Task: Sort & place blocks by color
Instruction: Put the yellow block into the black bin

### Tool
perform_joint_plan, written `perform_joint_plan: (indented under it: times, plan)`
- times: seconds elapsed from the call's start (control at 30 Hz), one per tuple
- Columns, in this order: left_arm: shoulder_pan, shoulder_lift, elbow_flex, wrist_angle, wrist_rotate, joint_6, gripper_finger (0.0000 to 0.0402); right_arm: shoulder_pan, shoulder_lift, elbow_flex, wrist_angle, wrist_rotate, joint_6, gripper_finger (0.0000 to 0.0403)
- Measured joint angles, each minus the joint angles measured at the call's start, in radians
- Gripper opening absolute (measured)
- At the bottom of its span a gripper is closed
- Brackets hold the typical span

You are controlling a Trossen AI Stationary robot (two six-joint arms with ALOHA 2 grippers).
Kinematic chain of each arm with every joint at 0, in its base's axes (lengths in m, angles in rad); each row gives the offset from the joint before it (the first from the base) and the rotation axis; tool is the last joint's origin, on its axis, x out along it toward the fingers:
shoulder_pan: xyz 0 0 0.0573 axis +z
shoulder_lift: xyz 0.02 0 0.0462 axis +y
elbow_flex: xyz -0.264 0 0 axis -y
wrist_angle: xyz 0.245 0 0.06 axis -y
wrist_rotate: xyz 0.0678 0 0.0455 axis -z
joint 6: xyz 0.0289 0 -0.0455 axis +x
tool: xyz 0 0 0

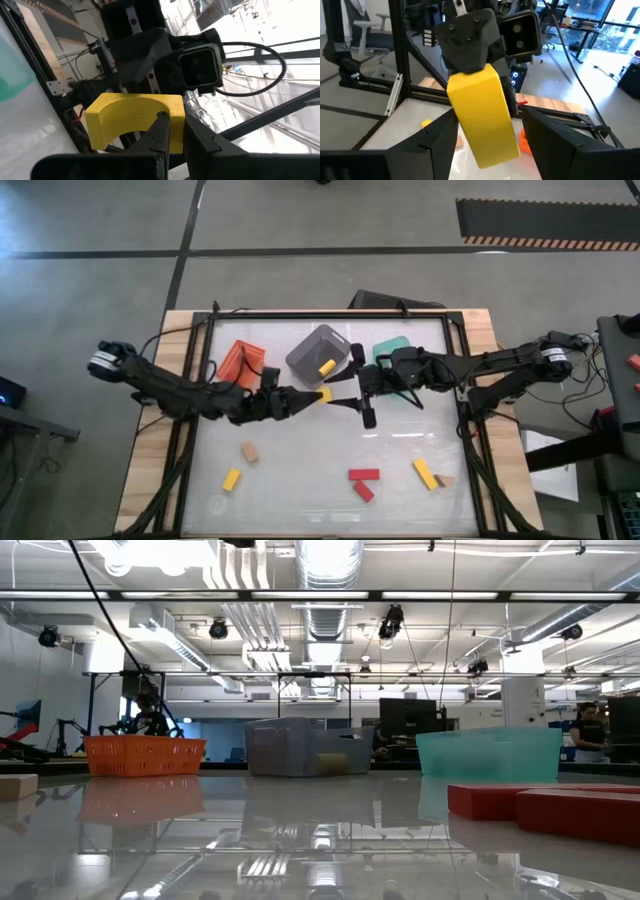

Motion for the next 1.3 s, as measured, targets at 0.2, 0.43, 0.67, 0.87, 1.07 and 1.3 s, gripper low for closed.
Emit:
perform_joint_plan:
  times: [0.2,0.43,0.67,0.87,1.07,1.3]
  plan:
    - [0.0,0.011,0.003,0.001,0.005,-0.001,0.0015,0.0,-0.001,0.0,-0.001,-0.005,-0.01,0.0204]
    - [0.0,0.011,0.003,0.004,0.008,-0.021,0.0015,0.0,-0.003,0.0,-0.021,-0.048,-0.018,0.0125]
    - [0.006,0.01,-0.009,0.0,0.008,0.009,0.0064,0.0,-0.003,-0.001,-0.033,-0.058,0.012,0.0123]
    - [0.036,0.002,-0.014,-0.011,0.007,0.052,0.0138,0.0,-0.013,-0.001,-0.098,-0.057,0.047,0.0123]
    - [0.076,-0.076,-0.047,-0.036,0.009,0.185,0.0181,-0.025,-0.031,0.0,-0.167,-0.051,0.117,0.0123]
    - [0.165,-0.261,-0.132,-0.063,0.008,0.306,0.0186,-0.099,0.017,0.127,-0.384,-0.048,0.148,0.0123]
